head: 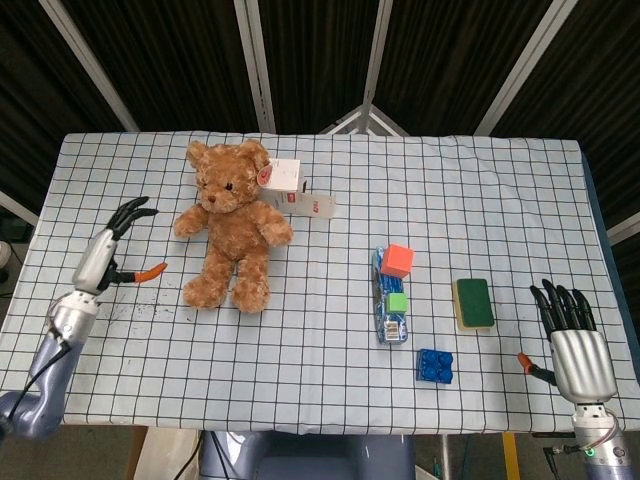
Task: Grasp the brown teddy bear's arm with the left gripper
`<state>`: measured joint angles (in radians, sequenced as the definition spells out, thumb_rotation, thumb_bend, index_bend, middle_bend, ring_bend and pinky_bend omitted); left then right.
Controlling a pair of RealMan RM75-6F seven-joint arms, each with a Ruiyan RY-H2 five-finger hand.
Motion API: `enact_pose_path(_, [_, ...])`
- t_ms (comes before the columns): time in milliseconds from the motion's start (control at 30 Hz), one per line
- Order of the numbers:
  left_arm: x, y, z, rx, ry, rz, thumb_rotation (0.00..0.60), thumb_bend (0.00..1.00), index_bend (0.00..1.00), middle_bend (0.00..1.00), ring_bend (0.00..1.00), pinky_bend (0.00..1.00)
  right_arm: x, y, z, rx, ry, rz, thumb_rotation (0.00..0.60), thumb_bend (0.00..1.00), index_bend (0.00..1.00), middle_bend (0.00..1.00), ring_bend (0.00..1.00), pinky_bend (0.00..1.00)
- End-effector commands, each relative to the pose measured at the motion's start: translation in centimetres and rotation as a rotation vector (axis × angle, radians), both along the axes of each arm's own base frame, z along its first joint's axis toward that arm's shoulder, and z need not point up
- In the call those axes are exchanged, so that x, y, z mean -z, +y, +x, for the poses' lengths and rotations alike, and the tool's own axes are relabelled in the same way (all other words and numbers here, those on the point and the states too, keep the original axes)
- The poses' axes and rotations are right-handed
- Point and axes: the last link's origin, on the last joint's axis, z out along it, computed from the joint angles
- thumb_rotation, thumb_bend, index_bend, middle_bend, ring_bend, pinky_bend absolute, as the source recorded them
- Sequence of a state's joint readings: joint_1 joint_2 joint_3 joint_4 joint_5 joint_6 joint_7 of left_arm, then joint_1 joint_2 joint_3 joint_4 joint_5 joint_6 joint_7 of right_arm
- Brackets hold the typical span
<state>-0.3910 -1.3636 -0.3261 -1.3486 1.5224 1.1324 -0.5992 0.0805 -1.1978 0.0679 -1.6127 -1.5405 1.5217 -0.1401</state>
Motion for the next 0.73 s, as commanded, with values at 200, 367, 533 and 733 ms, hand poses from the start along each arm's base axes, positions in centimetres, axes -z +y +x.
enact_pose_path(200, [-7.6, -15.5, -4.0, -0.133, 0.579, 0.361, 0.600, 0.32, 0.27, 0.11, 0.00, 0.00, -0.5, 0.2, -0.1, -0.011, -0.006, -0.007, 0.600, 0.15, 0.00, 0.00, 0.00, 0.00])
enact_pose_path(367, [-7.8, -18.0, -5.5, -0.229, 0.644, 0.362, 0.600, 0.32, 0.27, 0.11, 0.00, 0.00, -1.4, 0.2, -0.6, -0.024, 0.000, 0.001, 0.600, 0.15, 0.00, 0.00, 0.00, 0.00])
enact_pose_path(533, [-7.3, -17.7, -5.9, -0.266, 0.687, 0.325, 0.600, 0.32, 0.26, 0.10, 0.00, 0.00, -1.8, 0.1, -1.0, -0.019, 0.038, -0.013, 0.600, 0.15, 0.00, 0.00, 0.00, 0.00])
enact_pose_path(733, [-6.2, -16.5, -6.1, -0.264, 0.696, 0.292, 0.600, 0.32, 0.25, 0.10, 0.00, 0.00, -1.8, 0.1, -1.0, -0.018, 0.043, -0.017, 0.600, 0.15, 0.00, 0.00, 0.00, 0.00])
